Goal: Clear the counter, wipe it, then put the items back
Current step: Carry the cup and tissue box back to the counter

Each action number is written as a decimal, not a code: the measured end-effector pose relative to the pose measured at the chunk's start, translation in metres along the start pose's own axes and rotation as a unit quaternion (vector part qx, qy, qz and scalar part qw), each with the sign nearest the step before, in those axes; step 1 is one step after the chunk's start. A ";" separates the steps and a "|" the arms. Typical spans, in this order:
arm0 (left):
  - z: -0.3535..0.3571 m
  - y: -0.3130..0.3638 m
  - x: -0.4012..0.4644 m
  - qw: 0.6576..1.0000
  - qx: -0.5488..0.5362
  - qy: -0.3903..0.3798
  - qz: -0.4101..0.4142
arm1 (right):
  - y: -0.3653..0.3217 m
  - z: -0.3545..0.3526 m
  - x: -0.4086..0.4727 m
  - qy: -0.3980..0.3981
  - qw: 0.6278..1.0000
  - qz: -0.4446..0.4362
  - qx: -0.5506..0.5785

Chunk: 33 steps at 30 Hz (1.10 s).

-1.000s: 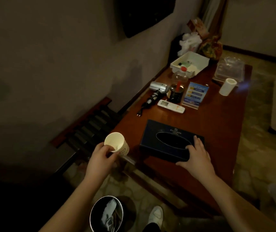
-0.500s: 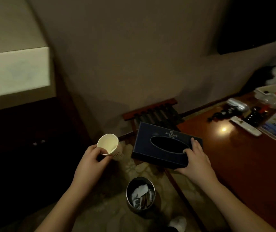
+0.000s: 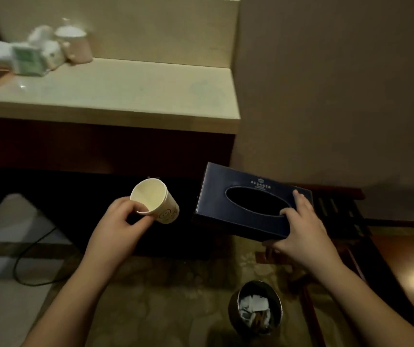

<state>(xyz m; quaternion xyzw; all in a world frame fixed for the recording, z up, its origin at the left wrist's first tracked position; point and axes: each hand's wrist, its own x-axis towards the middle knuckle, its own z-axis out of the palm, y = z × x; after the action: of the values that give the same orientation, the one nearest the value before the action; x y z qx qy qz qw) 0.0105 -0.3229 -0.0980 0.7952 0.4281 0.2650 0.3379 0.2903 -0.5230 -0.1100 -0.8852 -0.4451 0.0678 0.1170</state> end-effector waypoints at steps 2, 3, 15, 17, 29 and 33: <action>-0.022 -0.004 0.006 1.000 0.000 0.030 -0.004 | -0.024 -0.011 0.017 0.000 1.000 -0.029 -0.003; -0.033 -0.006 0.009 0.999 -0.001 0.045 -0.008 | -0.036 -0.018 0.026 0.001 0.999 -0.044 -0.005; -0.134 0.005 0.094 0.981 0.061 0.182 -0.016 | -0.152 -0.109 0.154 0.030 0.979 -0.198 0.022; -0.147 0.008 0.116 0.977 0.075 0.200 -0.021 | -0.167 -0.117 0.183 0.032 0.975 -0.219 0.027; -0.183 0.009 0.230 0.957 0.125 0.242 -0.099 | -0.228 -0.116 0.348 0.011 0.955 -0.297 0.002; -0.191 -0.002 0.264 0.955 0.160 0.224 -0.107 | -0.247 -0.113 0.382 0.005 0.955 -0.295 -0.024</action>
<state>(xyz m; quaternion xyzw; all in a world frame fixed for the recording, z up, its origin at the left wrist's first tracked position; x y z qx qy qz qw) 0.0041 -0.0354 0.0557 0.7086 0.6122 0.3265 0.1283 0.3525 -0.0902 0.0585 -0.7173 -0.6874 0.0150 0.1128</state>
